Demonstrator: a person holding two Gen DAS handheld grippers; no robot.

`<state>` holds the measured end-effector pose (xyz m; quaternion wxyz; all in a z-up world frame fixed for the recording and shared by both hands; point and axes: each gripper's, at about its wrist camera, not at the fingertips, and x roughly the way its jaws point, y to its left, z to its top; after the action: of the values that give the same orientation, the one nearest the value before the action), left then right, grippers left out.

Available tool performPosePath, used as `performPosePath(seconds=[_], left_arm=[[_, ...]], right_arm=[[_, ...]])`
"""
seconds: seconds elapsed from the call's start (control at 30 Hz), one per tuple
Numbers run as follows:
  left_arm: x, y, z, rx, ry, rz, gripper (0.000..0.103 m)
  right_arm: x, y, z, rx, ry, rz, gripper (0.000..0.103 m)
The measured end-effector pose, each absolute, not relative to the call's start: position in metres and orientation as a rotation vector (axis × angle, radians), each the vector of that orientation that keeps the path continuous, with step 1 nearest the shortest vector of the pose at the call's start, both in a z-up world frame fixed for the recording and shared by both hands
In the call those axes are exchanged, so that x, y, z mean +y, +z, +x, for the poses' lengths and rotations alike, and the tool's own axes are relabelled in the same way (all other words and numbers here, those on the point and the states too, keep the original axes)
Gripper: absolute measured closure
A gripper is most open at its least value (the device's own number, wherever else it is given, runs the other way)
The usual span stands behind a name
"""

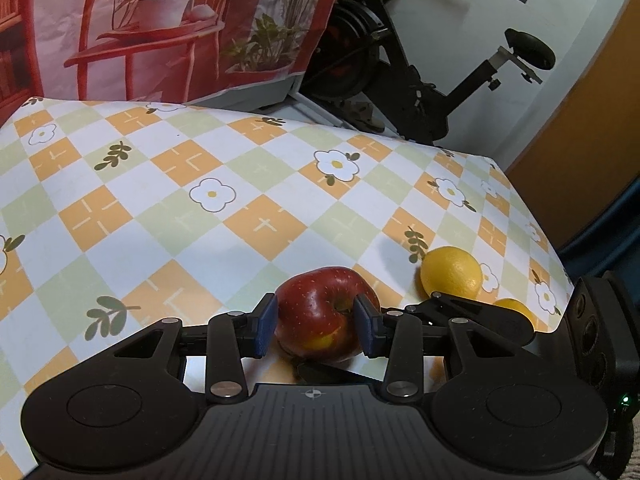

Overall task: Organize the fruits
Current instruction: 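Lift the bright red apple with both tools and carry it toward the plate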

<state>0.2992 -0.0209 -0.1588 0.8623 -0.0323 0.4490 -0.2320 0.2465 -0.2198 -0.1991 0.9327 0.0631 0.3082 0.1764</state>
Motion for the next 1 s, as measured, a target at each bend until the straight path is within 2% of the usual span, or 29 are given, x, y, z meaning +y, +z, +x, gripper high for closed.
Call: performPosePath(seconds=[1.0], left_arm=[[-0.016, -0.132, 0.246, 0.914, -0.529, -0.031, 0.059]], right_arm=[[-0.207, -0.166, 0.19, 0.599, 0.372, 0.123, 0.051]])
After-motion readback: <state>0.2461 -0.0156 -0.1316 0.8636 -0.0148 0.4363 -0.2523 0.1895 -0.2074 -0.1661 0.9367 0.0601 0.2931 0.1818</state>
